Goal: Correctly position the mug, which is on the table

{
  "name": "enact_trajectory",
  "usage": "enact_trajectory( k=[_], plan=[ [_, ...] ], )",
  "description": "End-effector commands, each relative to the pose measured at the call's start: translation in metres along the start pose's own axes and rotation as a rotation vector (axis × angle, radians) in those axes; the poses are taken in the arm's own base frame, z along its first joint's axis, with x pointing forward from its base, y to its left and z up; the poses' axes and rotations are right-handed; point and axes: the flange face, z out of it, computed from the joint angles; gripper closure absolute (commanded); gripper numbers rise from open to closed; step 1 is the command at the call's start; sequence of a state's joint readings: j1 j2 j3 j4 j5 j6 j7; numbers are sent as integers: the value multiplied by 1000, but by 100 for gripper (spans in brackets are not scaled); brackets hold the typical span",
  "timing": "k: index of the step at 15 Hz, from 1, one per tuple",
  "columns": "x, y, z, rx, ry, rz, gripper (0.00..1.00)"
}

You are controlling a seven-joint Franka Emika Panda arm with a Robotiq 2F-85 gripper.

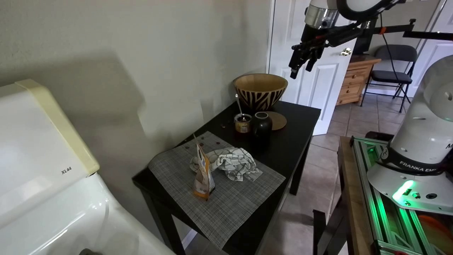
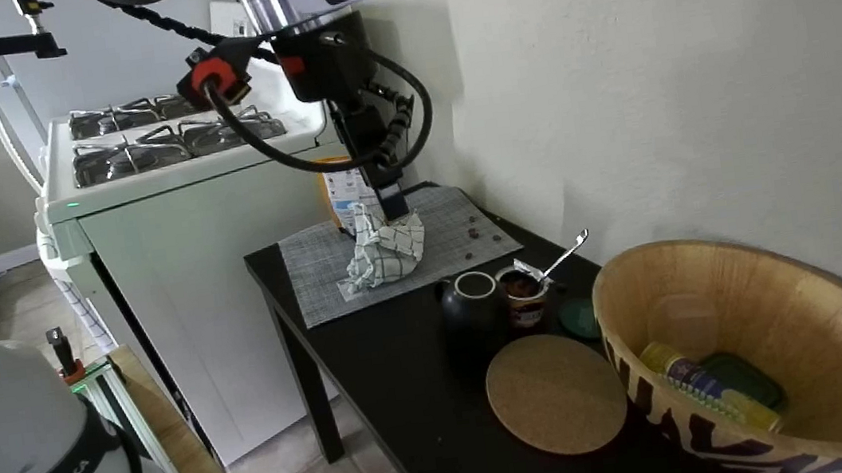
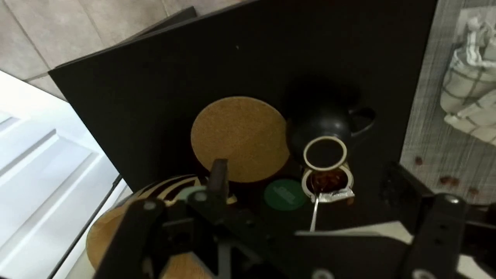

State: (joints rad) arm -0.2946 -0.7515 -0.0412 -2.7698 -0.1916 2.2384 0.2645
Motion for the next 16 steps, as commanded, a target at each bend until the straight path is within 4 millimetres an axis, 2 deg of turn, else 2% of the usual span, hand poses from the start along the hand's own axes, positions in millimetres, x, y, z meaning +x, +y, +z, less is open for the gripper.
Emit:
enact_trajectory(
  k=[1, 6, 7, 8, 10, 12, 13, 16],
  plan=[
    [10, -52, 25, 3, 50, 187, 0],
    [1, -123, 77, -3, 81, 360, 0],
    [4, -106, 53, -18, 91, 303, 0],
    [1, -116, 63, -14, 83, 309, 0],
    [1, -121, 75, -12, 60, 312, 0],
    [3, -121, 75, -11, 57, 316, 0],
    [3, -124, 74, -55, 93, 402, 0],
    [1, -138, 87, -98, 162, 466, 0]
  ],
)
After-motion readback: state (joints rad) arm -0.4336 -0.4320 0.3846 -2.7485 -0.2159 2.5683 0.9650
